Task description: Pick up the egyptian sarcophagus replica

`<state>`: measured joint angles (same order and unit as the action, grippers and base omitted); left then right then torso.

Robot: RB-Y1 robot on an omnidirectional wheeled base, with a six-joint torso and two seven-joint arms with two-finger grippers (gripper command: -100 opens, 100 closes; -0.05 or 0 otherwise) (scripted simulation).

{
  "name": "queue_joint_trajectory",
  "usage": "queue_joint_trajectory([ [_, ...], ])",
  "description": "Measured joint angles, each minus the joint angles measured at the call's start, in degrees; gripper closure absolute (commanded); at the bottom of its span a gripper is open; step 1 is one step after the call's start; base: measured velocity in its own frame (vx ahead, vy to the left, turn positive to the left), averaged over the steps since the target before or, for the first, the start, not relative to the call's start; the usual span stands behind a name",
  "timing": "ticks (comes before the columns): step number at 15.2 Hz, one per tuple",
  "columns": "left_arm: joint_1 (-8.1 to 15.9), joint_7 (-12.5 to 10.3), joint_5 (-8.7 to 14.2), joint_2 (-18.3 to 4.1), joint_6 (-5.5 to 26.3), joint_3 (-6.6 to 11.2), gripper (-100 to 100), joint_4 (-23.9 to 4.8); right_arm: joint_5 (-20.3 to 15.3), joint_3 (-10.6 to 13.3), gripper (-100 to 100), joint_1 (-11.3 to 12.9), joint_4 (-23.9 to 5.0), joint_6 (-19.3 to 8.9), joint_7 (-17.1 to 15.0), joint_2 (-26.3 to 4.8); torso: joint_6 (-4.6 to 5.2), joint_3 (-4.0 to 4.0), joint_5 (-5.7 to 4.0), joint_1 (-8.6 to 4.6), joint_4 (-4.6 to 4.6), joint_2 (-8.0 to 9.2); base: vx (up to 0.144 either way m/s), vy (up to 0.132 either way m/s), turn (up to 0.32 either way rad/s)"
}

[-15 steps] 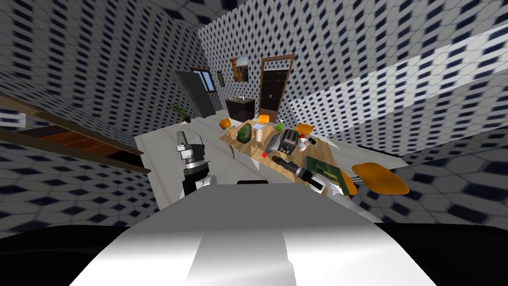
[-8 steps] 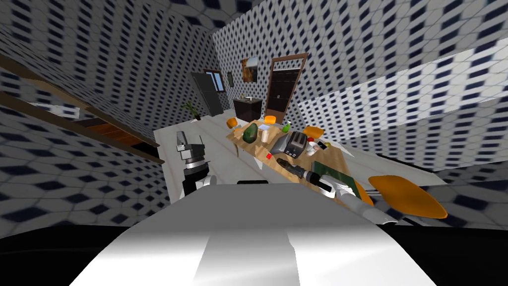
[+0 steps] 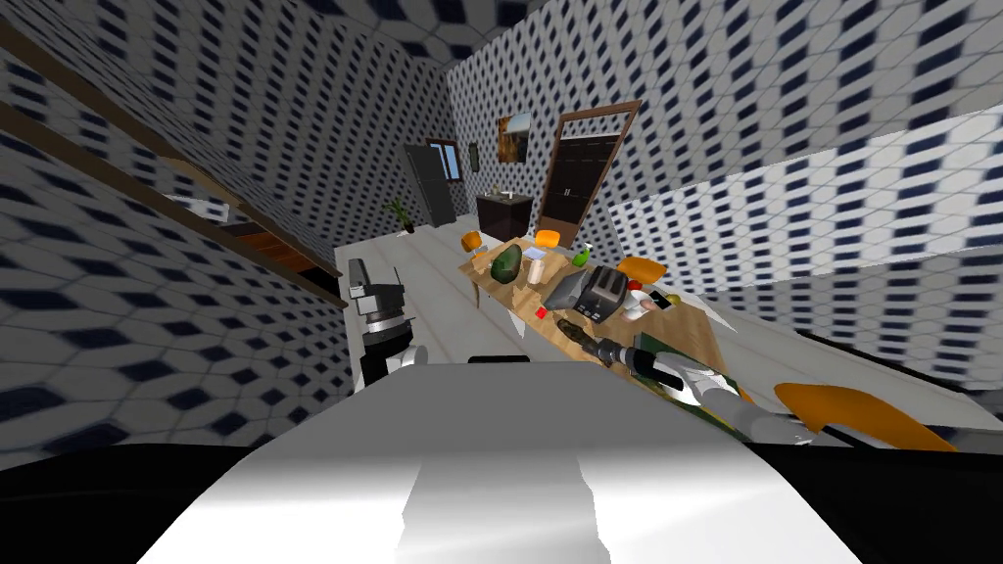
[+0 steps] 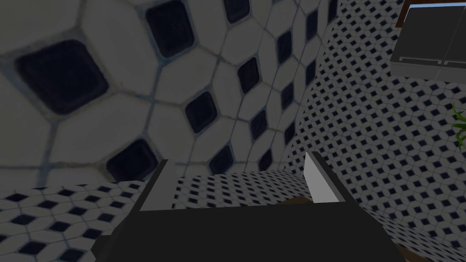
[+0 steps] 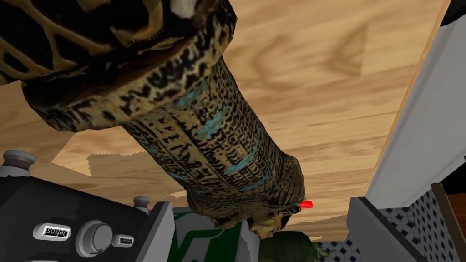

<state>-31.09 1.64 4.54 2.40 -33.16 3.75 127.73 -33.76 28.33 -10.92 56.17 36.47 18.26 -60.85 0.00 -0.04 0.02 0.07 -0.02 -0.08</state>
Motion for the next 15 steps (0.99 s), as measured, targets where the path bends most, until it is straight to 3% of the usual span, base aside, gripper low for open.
queue_joint_trajectory([
  [6,0.0,0.0,0.0,0.0,0.0,0.0,0,0.0,-2.6,3.1,-100,-0.2,-4.1,0.1,0.7,-2.8,-0.01,-0.01,0.0,0.03,0.0,-0.02,0.025,0.022,0.121],
  [8,0.0,0.0,0.0,0.0,0.0,0.0,0,0.0,-3.4,4.1,-100,0.9,-7.3,0.9,1.3,-2.5,-0.01,0.0,-0.01,0.01,0.0,0.0,0.026,0.031,0.194],
  [12,0.0,0.0,0.0,0.0,0.0,0.0,0,0.0,-6.9,8.8,-100,1.9,-14.8,2.7,2.3,-3.9,-0.05,-0.12,0.03,0.2,-0.04,-0.21,0.072,0.063,0.263],
  [15,0.0,0.0,0.0,0.0,0.0,0.0,0,0.0,-8.7,11.5,-100,0.3,-15.4,1.9,2.1,-5.1,0.01,-0.1,0.04,0.16,-0.04,-0.17,0.065,0.04,0.119],
])
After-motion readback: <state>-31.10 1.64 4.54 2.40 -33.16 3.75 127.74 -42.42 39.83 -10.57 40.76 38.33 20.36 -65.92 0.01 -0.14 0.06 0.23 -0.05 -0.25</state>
